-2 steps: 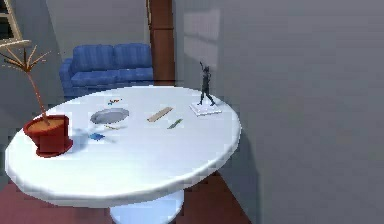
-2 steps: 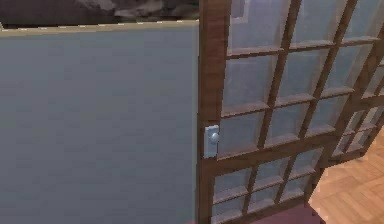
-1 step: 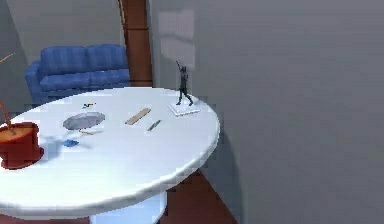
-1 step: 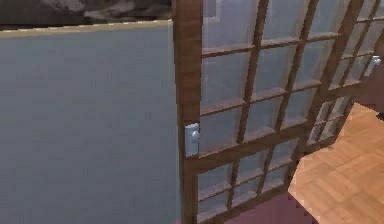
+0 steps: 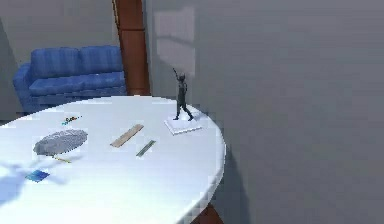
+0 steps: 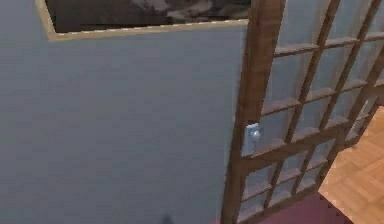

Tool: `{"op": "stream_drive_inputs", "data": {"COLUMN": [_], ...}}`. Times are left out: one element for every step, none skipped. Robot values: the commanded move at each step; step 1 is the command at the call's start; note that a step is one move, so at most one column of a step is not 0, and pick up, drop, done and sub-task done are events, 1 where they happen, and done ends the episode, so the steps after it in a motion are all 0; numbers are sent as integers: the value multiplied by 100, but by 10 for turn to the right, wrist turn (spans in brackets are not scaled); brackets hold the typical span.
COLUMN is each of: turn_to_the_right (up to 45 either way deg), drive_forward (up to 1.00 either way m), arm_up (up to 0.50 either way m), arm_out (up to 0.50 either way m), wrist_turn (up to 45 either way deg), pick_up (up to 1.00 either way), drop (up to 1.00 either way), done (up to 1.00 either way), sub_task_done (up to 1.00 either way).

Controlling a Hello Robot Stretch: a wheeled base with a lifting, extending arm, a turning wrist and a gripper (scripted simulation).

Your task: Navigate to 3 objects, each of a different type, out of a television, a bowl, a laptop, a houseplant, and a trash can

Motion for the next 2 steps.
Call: {"op": "stream_drive_inputs", "data": {"turn_to_the_right": [-450, 0], "drive_forward": [0, 0], "arm_up": [0, 0], "arm_out": [0, 0], "wrist_turn": [0, 0], "pick_up": [0, 0], "drop": [0, 0], "done": [0, 0], "sub_task_done": [0, 100]}}
